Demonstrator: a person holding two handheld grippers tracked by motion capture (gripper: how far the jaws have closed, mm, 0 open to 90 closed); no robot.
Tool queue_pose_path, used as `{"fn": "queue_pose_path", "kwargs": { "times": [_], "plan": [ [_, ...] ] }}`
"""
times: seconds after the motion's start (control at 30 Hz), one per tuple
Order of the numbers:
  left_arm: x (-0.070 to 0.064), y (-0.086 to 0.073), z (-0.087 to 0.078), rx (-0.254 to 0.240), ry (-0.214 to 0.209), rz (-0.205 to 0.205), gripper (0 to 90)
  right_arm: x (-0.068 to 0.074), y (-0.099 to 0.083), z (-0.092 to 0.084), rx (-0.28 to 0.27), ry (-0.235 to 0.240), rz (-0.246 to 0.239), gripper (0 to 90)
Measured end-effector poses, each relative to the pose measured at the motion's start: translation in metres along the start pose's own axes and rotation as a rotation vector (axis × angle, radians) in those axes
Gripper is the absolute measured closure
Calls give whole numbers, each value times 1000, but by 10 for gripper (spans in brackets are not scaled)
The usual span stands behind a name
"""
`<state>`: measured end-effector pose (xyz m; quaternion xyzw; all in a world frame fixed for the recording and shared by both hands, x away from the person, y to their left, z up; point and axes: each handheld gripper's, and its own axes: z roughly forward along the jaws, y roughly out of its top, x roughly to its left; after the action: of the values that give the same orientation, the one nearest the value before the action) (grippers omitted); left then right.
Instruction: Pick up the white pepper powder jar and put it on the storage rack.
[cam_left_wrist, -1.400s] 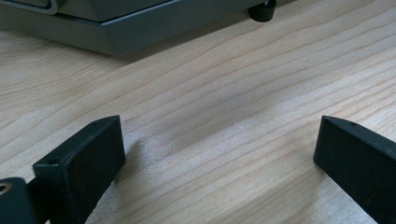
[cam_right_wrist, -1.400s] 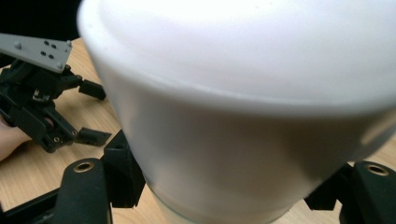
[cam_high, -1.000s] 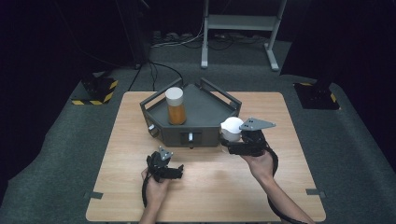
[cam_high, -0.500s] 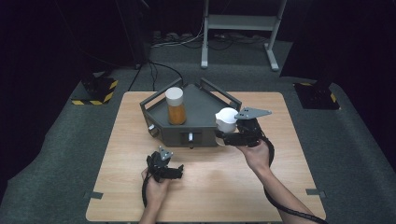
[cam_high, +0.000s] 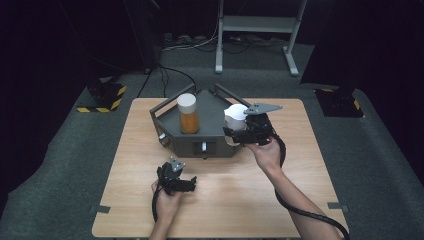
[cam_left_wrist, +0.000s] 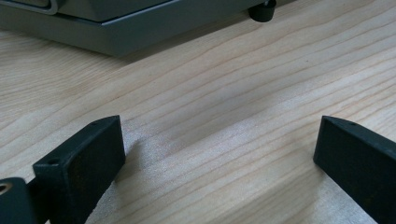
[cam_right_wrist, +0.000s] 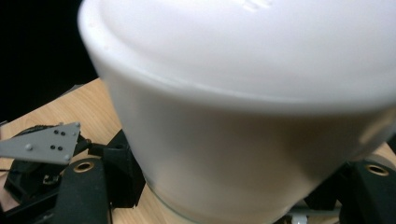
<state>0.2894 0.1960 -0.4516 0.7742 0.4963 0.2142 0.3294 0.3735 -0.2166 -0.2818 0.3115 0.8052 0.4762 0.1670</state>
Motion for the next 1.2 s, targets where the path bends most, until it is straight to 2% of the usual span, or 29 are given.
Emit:
{"fn": "queue_pose_path", "kwargs": {
  "times": [0.57,1.03,1.2],
  "plan": [
    [0,0,0,-1,-1,-1,20,4,23,29,19,-38,9,302],
    [0,0,0,0,0,1,20,0,24,51,25,-88,68,301],
    [0,0,0,1,-1,1,20,-1,26,57,39,-107,72,302]
  ]
}}
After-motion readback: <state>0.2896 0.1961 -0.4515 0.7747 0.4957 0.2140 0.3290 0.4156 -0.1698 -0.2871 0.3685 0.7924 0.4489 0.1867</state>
